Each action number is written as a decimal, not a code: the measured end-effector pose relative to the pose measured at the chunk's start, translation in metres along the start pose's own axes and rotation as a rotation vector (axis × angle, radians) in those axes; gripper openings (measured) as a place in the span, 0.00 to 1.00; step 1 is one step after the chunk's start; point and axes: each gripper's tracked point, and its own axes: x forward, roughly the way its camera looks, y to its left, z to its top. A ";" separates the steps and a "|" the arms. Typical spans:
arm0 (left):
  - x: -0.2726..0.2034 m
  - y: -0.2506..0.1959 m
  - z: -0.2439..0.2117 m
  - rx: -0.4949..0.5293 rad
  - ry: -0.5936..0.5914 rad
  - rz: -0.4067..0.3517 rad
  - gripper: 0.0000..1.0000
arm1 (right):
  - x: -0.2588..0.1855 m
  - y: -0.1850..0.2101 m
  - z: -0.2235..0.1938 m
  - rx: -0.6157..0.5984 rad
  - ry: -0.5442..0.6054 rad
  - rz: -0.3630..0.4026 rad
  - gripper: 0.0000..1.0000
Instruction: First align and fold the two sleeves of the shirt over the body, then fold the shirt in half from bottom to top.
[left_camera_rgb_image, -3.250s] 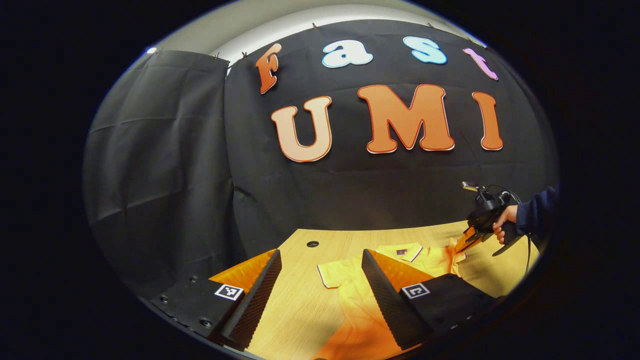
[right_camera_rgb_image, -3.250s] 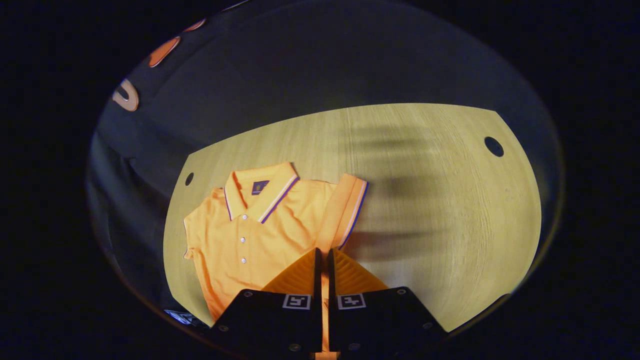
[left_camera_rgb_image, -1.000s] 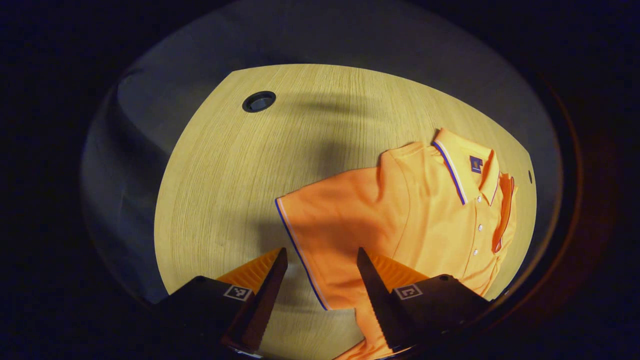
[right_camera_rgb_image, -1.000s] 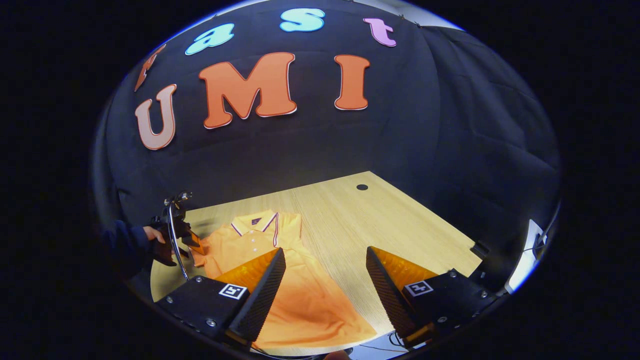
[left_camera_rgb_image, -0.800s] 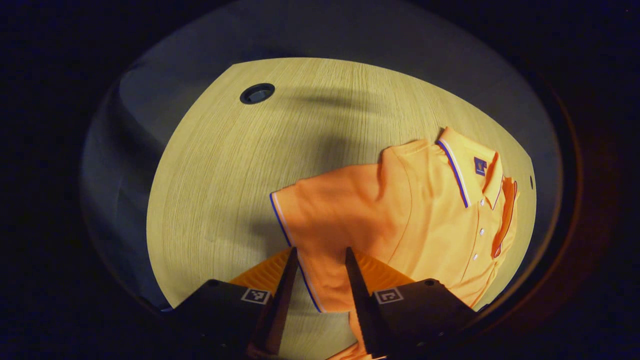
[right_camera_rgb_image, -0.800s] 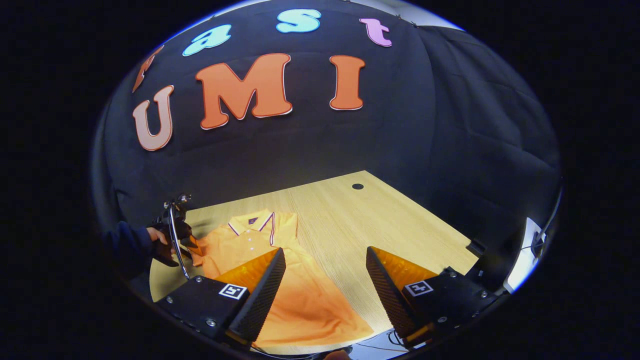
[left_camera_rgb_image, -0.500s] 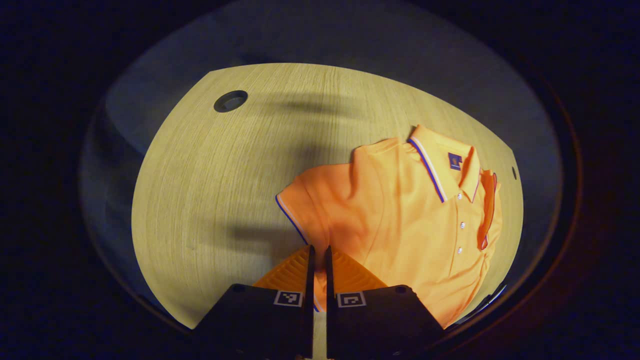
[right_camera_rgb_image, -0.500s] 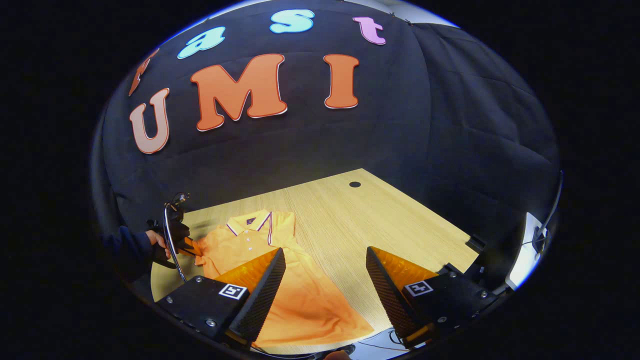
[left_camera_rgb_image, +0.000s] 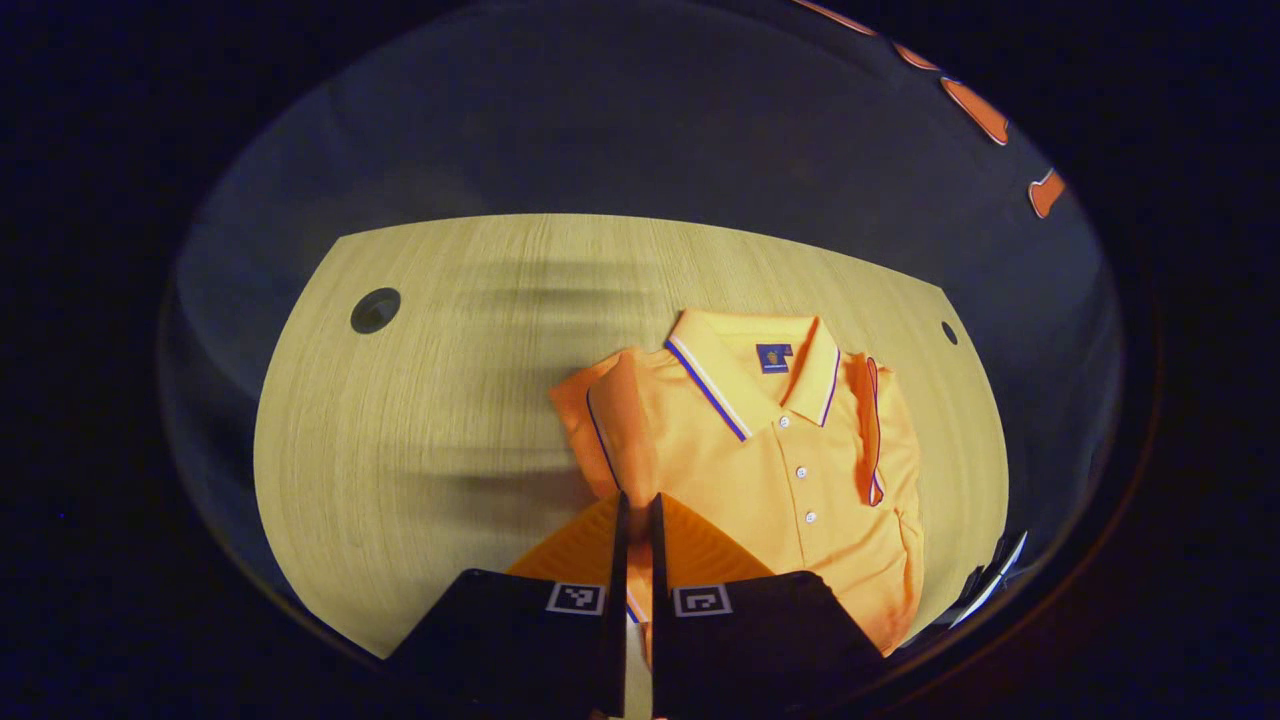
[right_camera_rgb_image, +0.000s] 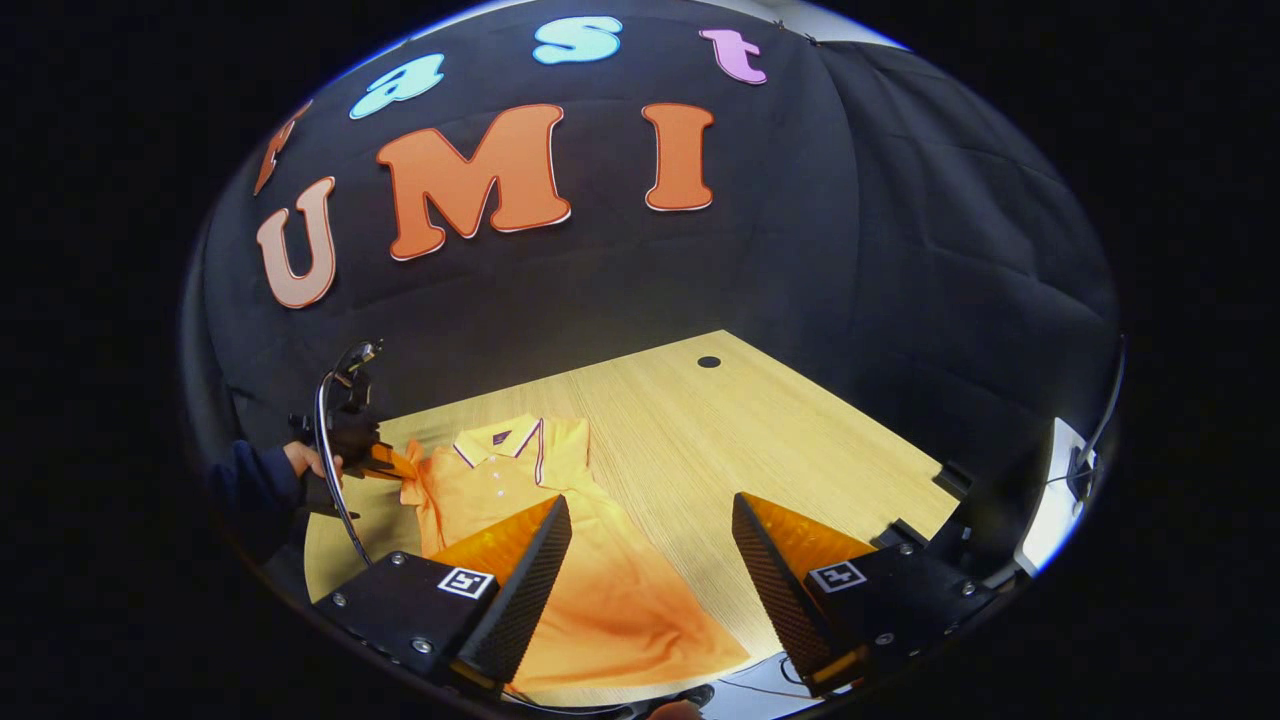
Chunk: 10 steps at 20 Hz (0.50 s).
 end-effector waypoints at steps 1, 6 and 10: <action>0.004 -0.006 0.000 0.012 0.001 -0.001 0.11 | -0.002 -0.002 -0.002 -0.002 0.004 -0.006 0.99; 0.024 -0.046 -0.003 0.062 0.048 -0.052 0.14 | -0.005 -0.011 -0.013 0.029 0.023 -0.029 0.99; 0.024 -0.081 -0.012 0.063 0.059 -0.172 0.41 | -0.013 -0.021 -0.020 0.048 0.032 -0.047 0.99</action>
